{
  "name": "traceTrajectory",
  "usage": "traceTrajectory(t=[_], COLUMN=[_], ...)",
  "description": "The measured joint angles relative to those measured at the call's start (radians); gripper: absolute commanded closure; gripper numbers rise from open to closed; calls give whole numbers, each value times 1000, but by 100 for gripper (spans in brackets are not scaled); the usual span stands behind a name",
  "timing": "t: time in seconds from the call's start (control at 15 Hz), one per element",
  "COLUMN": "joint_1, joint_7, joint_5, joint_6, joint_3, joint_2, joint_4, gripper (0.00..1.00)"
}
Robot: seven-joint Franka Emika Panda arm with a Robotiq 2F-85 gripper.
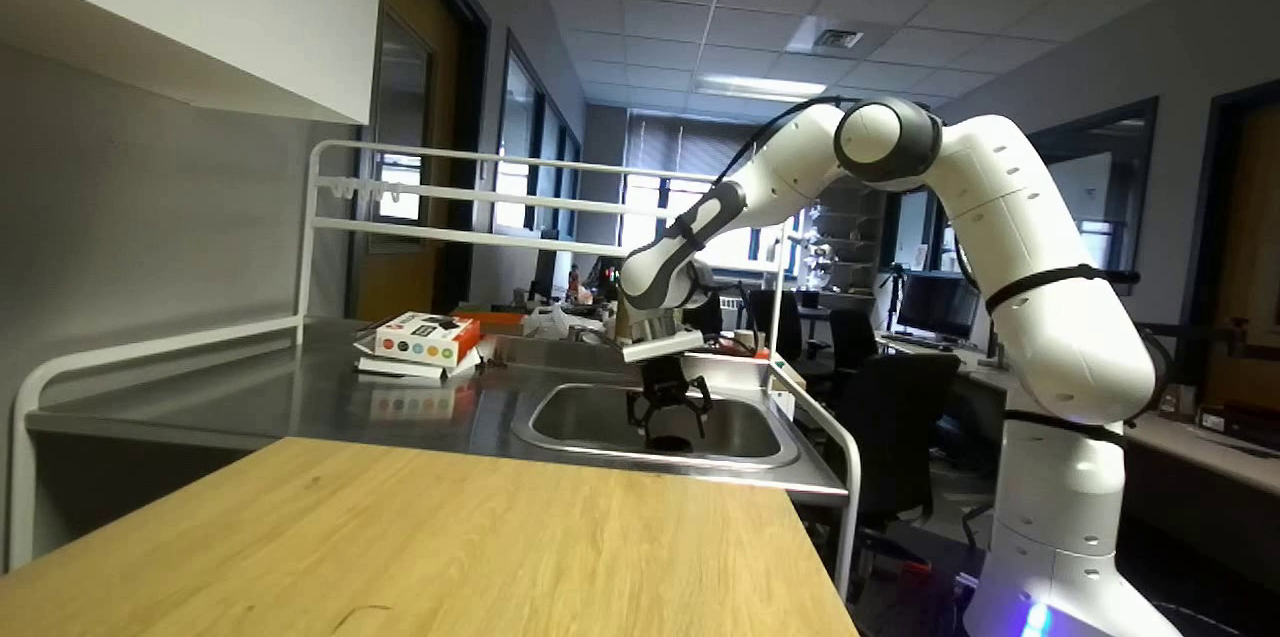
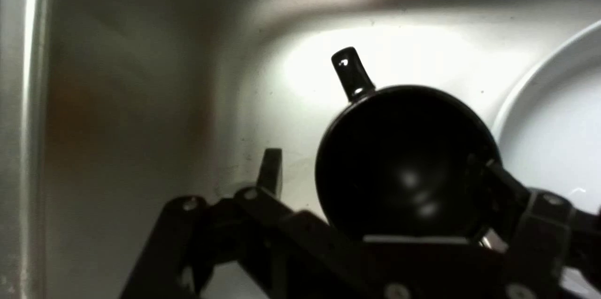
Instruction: Put the cup in the sink
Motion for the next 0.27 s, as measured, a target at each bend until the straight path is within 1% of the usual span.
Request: traceTrajectory(t=[0.27], joint_1=[13], joint_7=[0], joint_5=[-39], joint_6=[-49], joint_3=[0], joint_2=[-18], joint_4=[1], gripper=[0])
